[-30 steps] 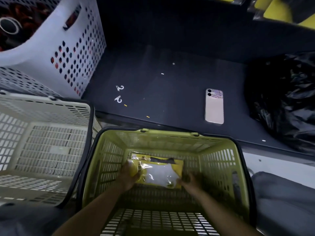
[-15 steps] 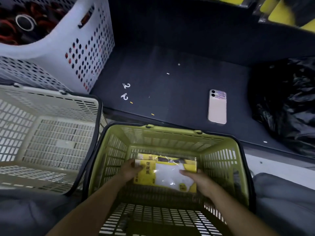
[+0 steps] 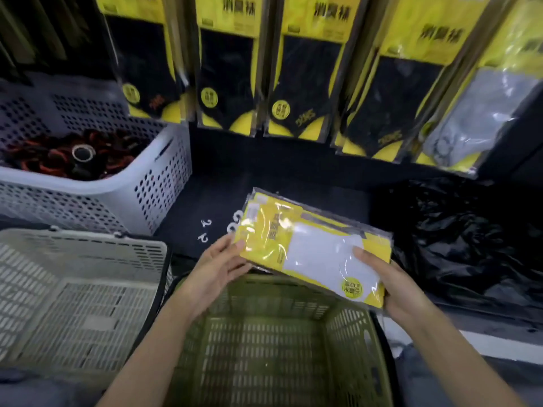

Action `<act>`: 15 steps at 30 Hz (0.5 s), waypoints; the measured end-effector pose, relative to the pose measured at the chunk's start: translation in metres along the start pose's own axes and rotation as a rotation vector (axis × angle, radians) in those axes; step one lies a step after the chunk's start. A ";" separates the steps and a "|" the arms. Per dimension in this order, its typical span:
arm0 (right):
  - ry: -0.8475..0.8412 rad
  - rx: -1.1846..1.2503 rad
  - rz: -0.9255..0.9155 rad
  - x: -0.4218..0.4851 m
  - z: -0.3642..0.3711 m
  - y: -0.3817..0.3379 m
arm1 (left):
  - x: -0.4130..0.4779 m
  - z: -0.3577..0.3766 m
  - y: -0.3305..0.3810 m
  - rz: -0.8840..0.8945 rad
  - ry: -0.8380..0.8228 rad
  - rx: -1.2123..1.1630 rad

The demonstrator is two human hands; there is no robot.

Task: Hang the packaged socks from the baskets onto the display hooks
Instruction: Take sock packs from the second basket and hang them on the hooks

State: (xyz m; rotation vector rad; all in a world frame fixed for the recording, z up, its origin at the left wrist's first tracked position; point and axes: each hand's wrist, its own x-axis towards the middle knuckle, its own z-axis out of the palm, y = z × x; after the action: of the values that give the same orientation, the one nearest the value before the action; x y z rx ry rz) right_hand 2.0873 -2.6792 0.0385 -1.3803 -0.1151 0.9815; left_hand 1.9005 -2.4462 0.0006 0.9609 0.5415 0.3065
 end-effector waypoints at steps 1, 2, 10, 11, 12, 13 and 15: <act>0.010 0.067 -0.032 -0.004 0.003 -0.004 | 0.000 0.017 0.009 0.027 -0.048 -0.060; 0.018 0.126 -0.056 -0.006 0.007 -0.006 | 0.000 0.036 0.015 0.038 -0.087 -0.062; 0.332 -0.029 -0.395 -0.030 0.014 -0.035 | -0.001 0.128 0.049 0.320 0.027 0.369; 0.338 -0.066 -0.467 -0.033 0.012 -0.045 | -0.001 0.132 0.054 0.367 0.024 0.427; 0.303 -0.099 -0.533 -0.036 0.012 -0.055 | -0.002 0.136 0.059 0.404 0.020 0.484; 0.256 -0.118 -0.590 -0.039 0.013 -0.064 | -0.002 0.142 0.062 0.431 0.013 0.535; 0.213 -0.119 -0.689 -0.042 0.016 -0.082 | -0.001 0.156 0.069 0.460 -0.016 0.584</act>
State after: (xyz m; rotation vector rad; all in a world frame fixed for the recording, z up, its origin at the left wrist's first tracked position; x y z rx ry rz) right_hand 2.0935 -2.6838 0.1316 -1.3997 -0.4607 0.2553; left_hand 1.9868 -2.5170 0.1303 1.6587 0.3940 0.5678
